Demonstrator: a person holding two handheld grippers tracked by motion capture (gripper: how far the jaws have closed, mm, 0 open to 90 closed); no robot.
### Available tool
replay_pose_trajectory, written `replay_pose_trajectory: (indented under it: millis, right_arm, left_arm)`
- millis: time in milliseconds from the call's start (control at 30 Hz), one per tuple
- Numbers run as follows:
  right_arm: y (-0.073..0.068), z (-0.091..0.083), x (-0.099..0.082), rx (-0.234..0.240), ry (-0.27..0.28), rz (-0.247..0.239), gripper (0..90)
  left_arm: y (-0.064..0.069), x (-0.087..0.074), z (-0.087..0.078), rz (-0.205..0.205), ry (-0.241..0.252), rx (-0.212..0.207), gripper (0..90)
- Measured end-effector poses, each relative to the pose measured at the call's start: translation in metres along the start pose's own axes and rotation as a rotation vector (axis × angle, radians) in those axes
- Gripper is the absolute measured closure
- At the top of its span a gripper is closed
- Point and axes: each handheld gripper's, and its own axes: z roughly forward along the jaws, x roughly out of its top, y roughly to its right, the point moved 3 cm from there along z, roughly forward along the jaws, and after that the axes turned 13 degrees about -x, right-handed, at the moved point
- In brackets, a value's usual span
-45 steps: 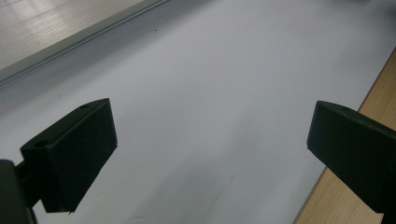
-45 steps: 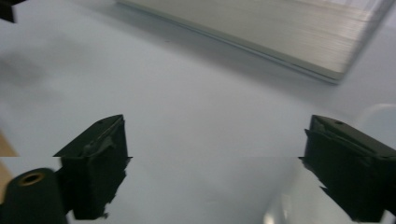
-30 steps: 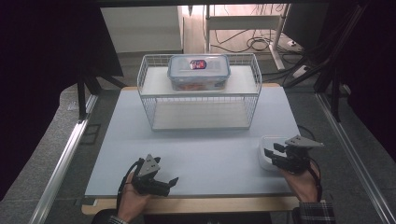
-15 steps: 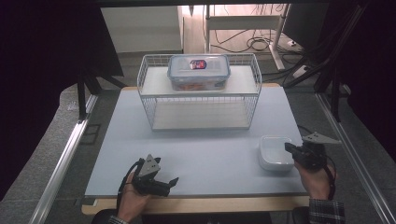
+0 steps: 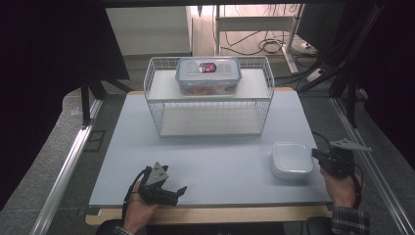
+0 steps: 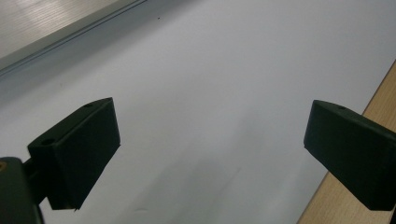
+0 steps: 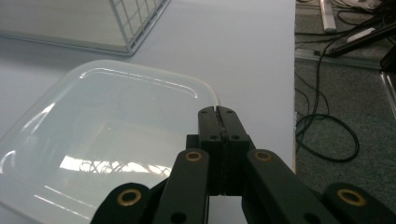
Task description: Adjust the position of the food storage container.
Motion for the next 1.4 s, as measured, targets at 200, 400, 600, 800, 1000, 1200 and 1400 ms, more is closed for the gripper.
replay_pose_trajectory:
  millis: [200,400,600,800,1000,1200,1400]
  right_arm:
    - [0.002,0.005,-0.003,-0.003,-0.02,0.007,89.7]
    - [-0.007,0.007,-0.001,0.029,-0.022,-0.002,89.7]
    - [-0.023,0.008,0.001,0.076,-0.023,-0.03,89.7]
    - [-0.041,0.01,0.003,0.132,-0.026,-0.043,89.7]
    - [-0.063,0.011,0.005,0.19,-0.03,-0.075,89.7]
    - [-0.083,0.012,0.007,0.242,-0.033,-0.098,89.6]
    - [-0.101,0.015,0.01,0.286,-0.035,-0.11,89.6]
  left_arm:
    - [0.0,0.0,0.0,-0.003,-0.002,0.002,3.2]
    - [-0.001,-0.001,0.0,-0.002,-0.006,0.006,3.3]
    - [-0.001,-0.002,0.0,-0.006,-0.009,0.01,3.4]
    - [-0.001,-0.003,0.0,-0.011,-0.011,0.013,3.5]
    - [-0.001,-0.004,-0.001,-0.01,-0.013,0.017,3.5]
    - [0.0,-0.004,-0.001,-0.012,-0.016,0.018,3.6]
    - [0.0,-0.004,-0.001,-0.007,-0.02,0.019,3.6]
